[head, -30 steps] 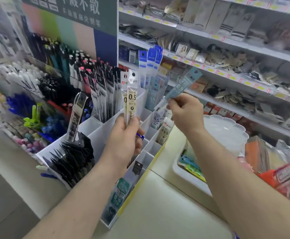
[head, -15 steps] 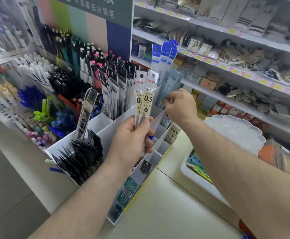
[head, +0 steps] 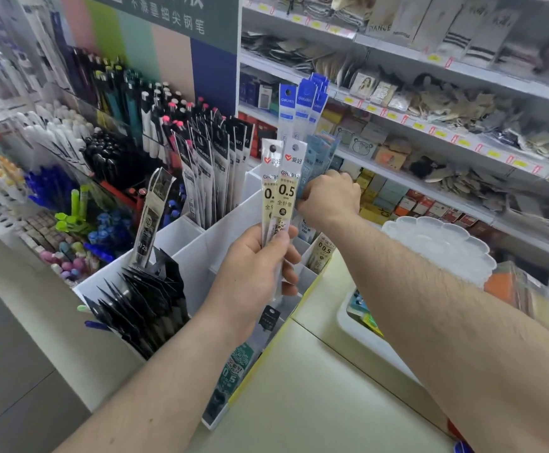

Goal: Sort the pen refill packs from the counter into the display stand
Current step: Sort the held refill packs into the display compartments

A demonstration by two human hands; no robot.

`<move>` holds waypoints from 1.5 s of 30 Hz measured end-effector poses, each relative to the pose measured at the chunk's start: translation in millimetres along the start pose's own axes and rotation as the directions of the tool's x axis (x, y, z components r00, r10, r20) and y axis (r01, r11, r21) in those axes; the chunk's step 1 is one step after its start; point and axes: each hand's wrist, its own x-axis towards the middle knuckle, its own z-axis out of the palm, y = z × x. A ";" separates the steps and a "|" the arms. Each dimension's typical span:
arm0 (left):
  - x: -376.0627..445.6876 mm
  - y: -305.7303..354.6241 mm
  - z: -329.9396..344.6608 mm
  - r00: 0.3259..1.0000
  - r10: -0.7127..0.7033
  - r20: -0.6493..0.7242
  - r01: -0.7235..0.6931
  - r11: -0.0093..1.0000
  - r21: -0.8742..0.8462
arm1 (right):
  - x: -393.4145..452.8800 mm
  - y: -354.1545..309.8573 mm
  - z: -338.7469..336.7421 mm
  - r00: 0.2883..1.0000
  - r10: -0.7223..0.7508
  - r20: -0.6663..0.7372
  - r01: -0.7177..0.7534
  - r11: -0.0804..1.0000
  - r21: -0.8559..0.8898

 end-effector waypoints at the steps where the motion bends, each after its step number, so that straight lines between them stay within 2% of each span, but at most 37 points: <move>1: -0.1 -0.4 1.2 1.000 -0.005 0.004 0.005 1.000 -0.005 | -0.3 0.7 -2.2 1.000 0.014 0.001 -0.014 0.999 0.041; 4: 0.1 -1.1 4.9 1.000 -0.015 0.008 0.015 1.000 -0.008 | -1.1 3.4 -8.1 0.998 0.061 -0.020 -0.056 0.982 0.180; 10: -1.5 -5.3 14.2 0.999 -0.022 0.038 0.022 1.000 -0.010 | -4.6 -1.1 -12.0 1.000 -0.021 0.000 0.021 0.995 0.095; 12: -3.6 -7.3 15.9 0.998 -0.028 0.054 0.028 1.000 -0.006 | -8.6 4.0 -16.1 1.000 -0.016 0.005 0.016 0.993 0.114; 14: -4.9 -9.3 16.6 0.997 -0.035 0.065 0.036 0.999 -0.014 | -17.5 11.3 -21.7 1.000 0.010 -0.027 -0.004 0.974 0.228; 15: -5.3 -10.3 16.7 0.996 -0.044 0.072 0.045 0.999 -0.023 | -23.5 15.3 -22.9 0.997 0.045 -0.058 -0.022 0.934 0.357; 16: -5.6 -11.4 17.4 0.995 -0.056 0.081 0.058 0.998 -0.033 | -31.3 19.4 -24.6 0.992 0.104 -0.071 -0.049 0.840 0.540; 18: -6.1 -13.8 18.8 0.991 -0.086 0.100 0.091 0.995 -0.049 | -53.4 27.4 -30.7 0.977 0.211 0.026 -0.123 0.462 0.878; 19: -5.9 -15.7 19.9 0.989 -0.101 0.110 0.107 0.993 -0.050 | -65.6 32.2 -34.0 0.972 0.199 0.123 -0.176 0.280 0.944; 20: -6.1 -17.3 21.3 0.987 -0.112 0.118 0.118 0.992 -0.046 | -77.7 36.7 -36.5 0.969 0.132 0.210 -0.229 0.154 0.961; 21: -5.7 -20.1 22.5 0.984 -0.123 0.130 0.129 0.991 -0.034 | -89.1 40.5 -37.4 0.962 0.040 0.269 -0.272 0.110 0.956; 22: -5.8 -22.7 23.9 0.980 -0.136 0.147 0.140 0.990 -0.016 | -99.5 42.8 -37.5 0.954 -0.050 0.297 -0.290 0.120 0.950; 24: -5.8 -28.4 26.7 0.965 -0.175 0.198 0.171 0.985 0.037 | -114.1 46.3 -39.1 0.941 -0.162 0.297 -0.263 0.205 0.943; 27: -7.6 -32.7 29.1 0.921 -0.259 0.293 0.235 0.965 0.112 | -120.8 56.5 -41.3 0.937 -0.218 0.275 -0.205 0.295 0.933; 29: -7.9 -32.6 30.5 0.889 -0.314 0.334 0.278 0.948 0.152 | -121.8 65.9 -38.5 0.919 -0.231 0.319 -0.241 0.310 0.920; 31: -5.8 -38.0 32.0 0.889 -0.341 0.306 0.274 0.931 0.241 | -121.0 76.0 -30.9 0.921 -0.159 0.355 -0.291 0.325 0.900; 33: -1.7 -46.3 32.4 0.937 -0.282 0.206 0.180 0.895 0.408 | -117.1 85.8 -21.8 0.940 0.044 0.339 -0.336 0.313 0.889; 35: -1.2 -50.7 31.3 0.969 -0.207 0.138 0.113 0.859 0.499 | -110.9 94.6 -11.2 0.917 0.304 0.258 -0.347 0.290 0.892; 37: -1.4 -53.9 28.9 0.979 -0.170 0.114 0.085 0.845 0.529 | -104.8 97.0 1.0 0.878 0.456 0.142 -0.320 0.340 0.884; 39: 0.1 -57.9 25.7 0.979 -0.168 0.116 0.084 0.849 0.521 | -98.4 91.9 15.5 0.881 0.467 0.079 -0.299 0.419 0.857; 45: -1.7 -65.4 22.7 0.975 -0.177 0.135 0.088 0.863 0.498 | -80.0 77.8 64.6 0.945 0.323 0.044 -0.255 0.648 0.717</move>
